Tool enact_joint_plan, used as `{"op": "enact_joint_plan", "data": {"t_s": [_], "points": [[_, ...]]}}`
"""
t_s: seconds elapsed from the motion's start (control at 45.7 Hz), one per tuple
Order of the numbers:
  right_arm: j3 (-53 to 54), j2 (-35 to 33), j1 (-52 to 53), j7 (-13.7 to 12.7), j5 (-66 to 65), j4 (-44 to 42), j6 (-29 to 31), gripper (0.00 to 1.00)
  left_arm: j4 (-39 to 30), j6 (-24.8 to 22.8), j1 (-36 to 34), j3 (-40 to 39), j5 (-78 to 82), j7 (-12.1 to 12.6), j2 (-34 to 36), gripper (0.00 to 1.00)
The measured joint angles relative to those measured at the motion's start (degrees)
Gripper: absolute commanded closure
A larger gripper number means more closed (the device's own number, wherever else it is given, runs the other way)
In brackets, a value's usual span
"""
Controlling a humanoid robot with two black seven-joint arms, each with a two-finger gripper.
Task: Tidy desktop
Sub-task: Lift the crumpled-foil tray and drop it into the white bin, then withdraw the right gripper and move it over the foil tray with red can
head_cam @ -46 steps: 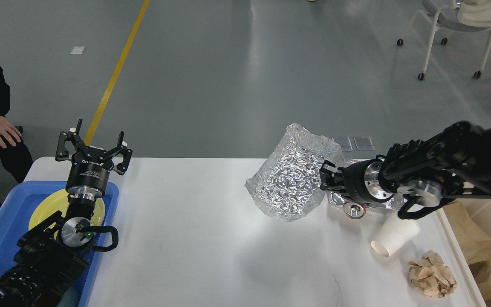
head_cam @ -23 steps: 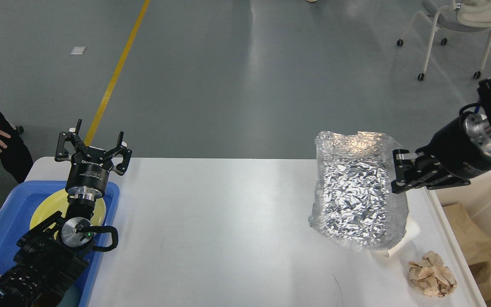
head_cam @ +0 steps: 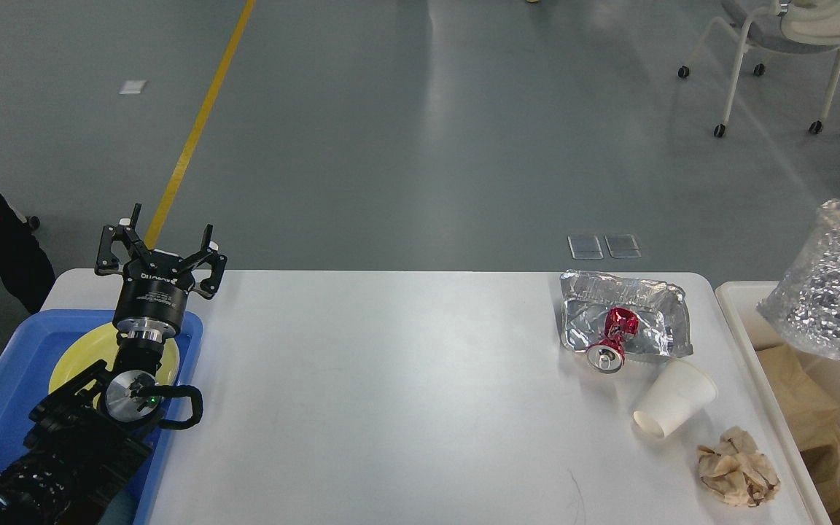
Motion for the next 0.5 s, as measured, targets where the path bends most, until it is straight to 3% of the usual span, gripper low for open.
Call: {"op": "enact_joint_plan", "data": {"t_s": [0.088,0.109,0.131,0.153,0.175,0.285,0.503], "points": [[8.18,2.88,-11.96,-0.18,2.65,-6.57,-5.11,1.0,0.0,0.0,0.0,0.0,0.0,0.0,0.0,0.03],[9.64,3.85,-14.26,-0.24,3.03,-7.98,-6.59,0.96,0.0,0.0,0.0,0.0,-0.01,0.0,0.0,0.03],[10.92,4.91,-16.37,-0.31,3.33,-9.38,-8.11,0.84,0.0,0.0,0.0,0.0,0.0,0.0,0.0,0.03],[12.2,6.18,-18.62,-0.37,3.6,-11.03,-9.86,0.52,0.0,0.0,0.0,0.0,0.0,0.0,0.0,0.03],[12.99,7.22,-20.22,-0.41,3.75,-12.33,-11.12,0.01,0.0,0.0,0.0,0.0,0.0,0.0,0.0,0.03],[14.51,11.23,-25.91,-0.52,4.07,-16.69,-14.5,0.0,0.0,0.0,0.0,0.0,-0.01,0.0,0.0,0.03],[15.08,13.15,-27.33,-0.65,4.12,-17.98,-14.91,0.0,0.01,0.0,0.0,0.01,-0.01,0.0,0.0,0.03]]}}
